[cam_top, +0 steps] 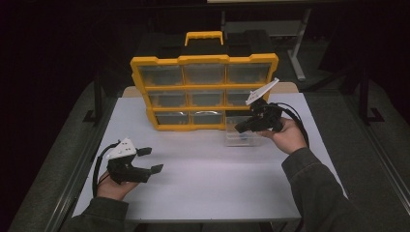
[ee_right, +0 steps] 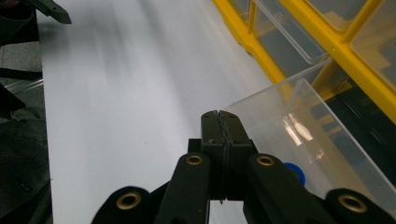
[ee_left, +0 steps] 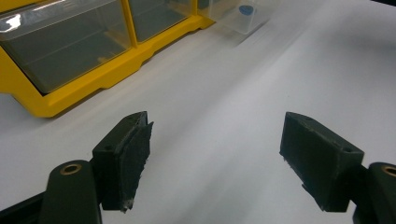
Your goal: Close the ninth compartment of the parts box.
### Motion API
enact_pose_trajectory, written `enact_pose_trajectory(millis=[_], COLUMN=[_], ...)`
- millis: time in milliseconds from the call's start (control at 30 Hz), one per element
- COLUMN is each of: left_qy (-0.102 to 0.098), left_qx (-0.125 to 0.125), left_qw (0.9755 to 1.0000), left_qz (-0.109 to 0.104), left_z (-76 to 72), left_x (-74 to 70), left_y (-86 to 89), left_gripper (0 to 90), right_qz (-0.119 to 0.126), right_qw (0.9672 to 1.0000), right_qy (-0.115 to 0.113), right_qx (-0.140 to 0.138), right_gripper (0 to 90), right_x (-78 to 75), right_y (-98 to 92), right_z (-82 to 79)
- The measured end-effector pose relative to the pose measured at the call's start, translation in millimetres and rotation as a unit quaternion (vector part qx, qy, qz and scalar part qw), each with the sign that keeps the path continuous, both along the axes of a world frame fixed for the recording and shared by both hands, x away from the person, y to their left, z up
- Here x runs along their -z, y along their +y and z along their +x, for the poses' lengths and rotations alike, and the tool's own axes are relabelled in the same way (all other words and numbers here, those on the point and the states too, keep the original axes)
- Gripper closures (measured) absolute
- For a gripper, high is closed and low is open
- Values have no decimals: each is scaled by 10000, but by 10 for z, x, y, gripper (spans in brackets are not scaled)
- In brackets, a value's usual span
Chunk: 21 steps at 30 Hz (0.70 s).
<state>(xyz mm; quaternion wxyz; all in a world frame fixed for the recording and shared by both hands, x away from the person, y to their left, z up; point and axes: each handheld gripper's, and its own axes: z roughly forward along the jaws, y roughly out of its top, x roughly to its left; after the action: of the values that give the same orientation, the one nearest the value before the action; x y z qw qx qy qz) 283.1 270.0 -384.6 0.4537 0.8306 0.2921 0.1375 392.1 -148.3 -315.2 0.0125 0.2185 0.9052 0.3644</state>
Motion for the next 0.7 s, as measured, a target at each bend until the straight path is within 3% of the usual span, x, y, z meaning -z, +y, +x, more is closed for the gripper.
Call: enact_pose_trajectory(millis=[633,700], left_qy=[-26,-17], left_qx=[-5,-42], left_qw=[10000,10000], left_qz=[58,-11], left_z=[-26,-30], left_x=[-14,-10], left_y=[-19,-22], left_gripper=[238,239], right_qz=[-71,-71], right_qw=[9996,9996], right_qy=[174,185], right_qx=[-198,-213], right_gripper=[877,877], right_x=[258,284], right_y=[32,22], right_z=[-205,-215])
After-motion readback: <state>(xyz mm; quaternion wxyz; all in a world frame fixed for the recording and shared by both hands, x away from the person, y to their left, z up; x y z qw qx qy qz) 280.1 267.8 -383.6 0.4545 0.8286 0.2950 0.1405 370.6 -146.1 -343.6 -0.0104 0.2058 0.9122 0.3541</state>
